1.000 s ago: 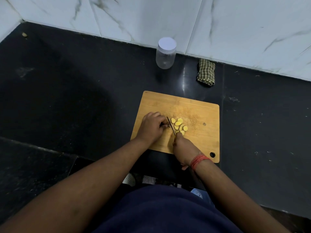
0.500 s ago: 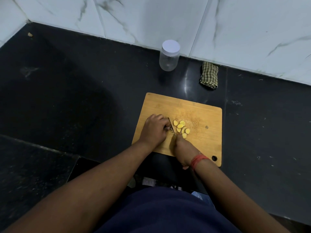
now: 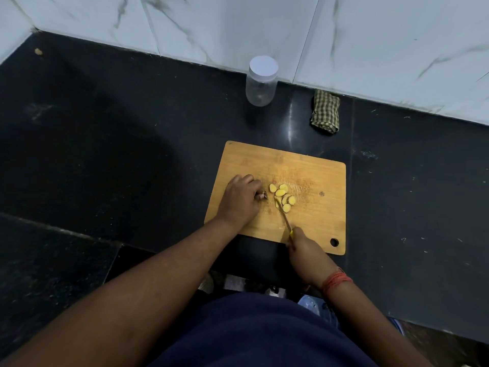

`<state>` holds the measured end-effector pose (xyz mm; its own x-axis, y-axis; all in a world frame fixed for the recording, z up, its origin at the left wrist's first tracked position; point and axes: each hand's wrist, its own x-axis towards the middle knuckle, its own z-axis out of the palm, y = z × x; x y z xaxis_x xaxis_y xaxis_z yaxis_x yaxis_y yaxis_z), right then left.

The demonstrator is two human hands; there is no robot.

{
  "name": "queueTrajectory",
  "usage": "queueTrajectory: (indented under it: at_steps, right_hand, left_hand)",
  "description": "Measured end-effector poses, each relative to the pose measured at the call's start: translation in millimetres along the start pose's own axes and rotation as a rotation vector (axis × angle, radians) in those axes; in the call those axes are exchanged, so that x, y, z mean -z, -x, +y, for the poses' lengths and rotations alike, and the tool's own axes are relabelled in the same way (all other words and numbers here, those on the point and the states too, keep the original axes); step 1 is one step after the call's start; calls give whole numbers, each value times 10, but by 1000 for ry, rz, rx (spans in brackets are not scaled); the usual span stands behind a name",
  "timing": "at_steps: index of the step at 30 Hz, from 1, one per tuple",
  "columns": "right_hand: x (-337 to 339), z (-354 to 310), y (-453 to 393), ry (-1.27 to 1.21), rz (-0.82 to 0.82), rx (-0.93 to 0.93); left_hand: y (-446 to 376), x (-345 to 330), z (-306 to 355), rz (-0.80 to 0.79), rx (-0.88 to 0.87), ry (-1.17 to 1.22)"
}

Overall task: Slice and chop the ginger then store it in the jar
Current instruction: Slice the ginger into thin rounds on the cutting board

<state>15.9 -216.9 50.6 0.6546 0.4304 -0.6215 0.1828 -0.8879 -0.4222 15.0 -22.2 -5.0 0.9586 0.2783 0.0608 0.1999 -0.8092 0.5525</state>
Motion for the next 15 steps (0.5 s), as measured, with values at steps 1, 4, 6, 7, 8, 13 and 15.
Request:
queueTrajectory:
  at_steps: [1,4,6,7,8,13,15]
  right_hand:
    - [16,0,-4,-41,26,-8]
    - [73,-76,-36,-139,12,-28]
    - [119,-186,-69,-185,-31,-43]
    - [136,-247,-89,-199,-42,-43]
    - [146,-305,-109,-202,-46,-42]
    - [158,-492,-189,-181,-51,-49]
    - [151,-511,-201,-187,-64,-68]
  left_hand:
    - [-2,1,-1,-3,-2,-2]
    - [-1,4,-7,-6,-10,9]
    - [-4,9,-11,-8,-8,13]
    - [-6,12,-7,-11,-5,13]
    - [-8,18,-3,-14,-4,12]
    - [-15,44,18,-25,-5,-18]
    - [-15,48,17,-21,-11,-12]
